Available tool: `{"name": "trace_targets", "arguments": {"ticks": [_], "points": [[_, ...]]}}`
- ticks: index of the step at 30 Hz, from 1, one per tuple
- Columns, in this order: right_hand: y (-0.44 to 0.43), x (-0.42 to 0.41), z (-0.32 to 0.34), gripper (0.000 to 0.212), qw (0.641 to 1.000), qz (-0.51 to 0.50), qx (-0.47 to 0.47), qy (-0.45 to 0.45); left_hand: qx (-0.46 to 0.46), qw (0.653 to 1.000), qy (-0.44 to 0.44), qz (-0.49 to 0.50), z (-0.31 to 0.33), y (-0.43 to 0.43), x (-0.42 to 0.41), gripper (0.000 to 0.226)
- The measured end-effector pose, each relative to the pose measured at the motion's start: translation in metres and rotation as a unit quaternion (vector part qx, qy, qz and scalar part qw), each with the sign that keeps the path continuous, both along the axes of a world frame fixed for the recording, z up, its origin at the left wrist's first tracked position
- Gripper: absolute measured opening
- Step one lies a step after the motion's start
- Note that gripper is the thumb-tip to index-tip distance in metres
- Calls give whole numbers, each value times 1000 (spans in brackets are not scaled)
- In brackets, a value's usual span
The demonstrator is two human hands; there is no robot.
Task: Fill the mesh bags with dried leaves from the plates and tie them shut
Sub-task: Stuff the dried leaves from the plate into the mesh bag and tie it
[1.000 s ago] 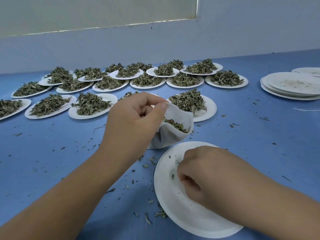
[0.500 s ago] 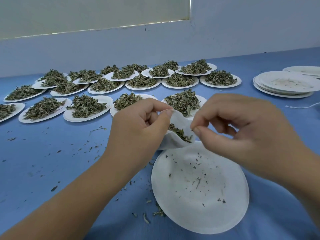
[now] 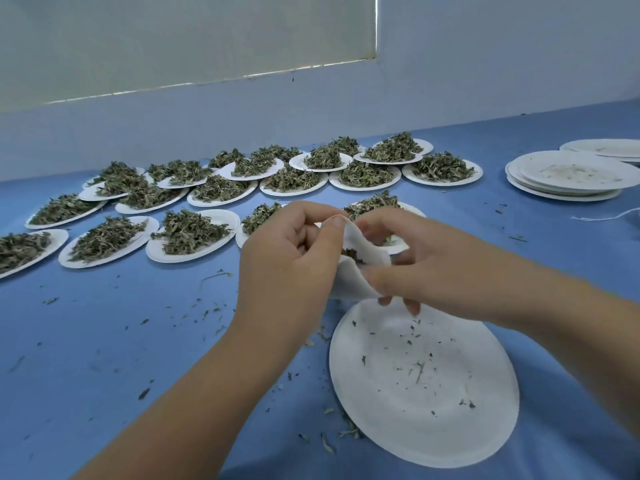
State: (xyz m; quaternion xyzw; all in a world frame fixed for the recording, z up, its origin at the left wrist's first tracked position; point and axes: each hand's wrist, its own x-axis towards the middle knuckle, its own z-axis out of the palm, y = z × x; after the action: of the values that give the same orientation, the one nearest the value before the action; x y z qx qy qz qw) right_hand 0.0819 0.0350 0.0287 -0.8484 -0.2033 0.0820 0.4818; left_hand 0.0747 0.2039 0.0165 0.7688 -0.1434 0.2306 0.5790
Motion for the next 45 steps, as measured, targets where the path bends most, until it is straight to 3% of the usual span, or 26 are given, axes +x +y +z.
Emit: {"name": "trace_targets", "arguments": {"ticks": [4,8,11,13,17,19,24,26,29,33,36,41,45], "points": [[23,12,2,44,1000,4,12,6,-5,1000,9,-23,-1,0,-1,17],[37,30,5,13,999,-48,3,-18,4,1000,13,-25,-1,3,1,17],[43,35,2,6,998,-51,20,-13,-17,999,36,-24,-1,7,4,13],[42,33,-1,6,997,-30,61,23,-27,999,43,-14,-2,10,7,14],[29,27,-4,22,969,50,157,185,-28,999,33,8,-6,13,12,14],[25,26,-5,36,952,81,190,225,-25,999,27,10,-7,12,14,12],[27,27,-11,55,960,53,204,185,8,1000,15,-2,-11,7,12,13],[26,28,-12,48,965,22,200,169,15,1000,13,-18,-11,6,10,16],[28,25,-9,11,978,-59,165,116,35,999,2,-33,-12,2,7,15],[33,27,-10,23,985,-156,63,-20,58,996,-22,-59,-13,-6,1,11],[33,25,-8,22,987,-150,39,-45,58,997,-25,-54,-13,-7,1,10],[19,16,5,9,999,6,53,7,51,997,-14,-52,-9,0,4,15],[30,17,-1,12,997,-59,-7,-46,60,996,-27,-56,-7,-4,-1,12]]}}
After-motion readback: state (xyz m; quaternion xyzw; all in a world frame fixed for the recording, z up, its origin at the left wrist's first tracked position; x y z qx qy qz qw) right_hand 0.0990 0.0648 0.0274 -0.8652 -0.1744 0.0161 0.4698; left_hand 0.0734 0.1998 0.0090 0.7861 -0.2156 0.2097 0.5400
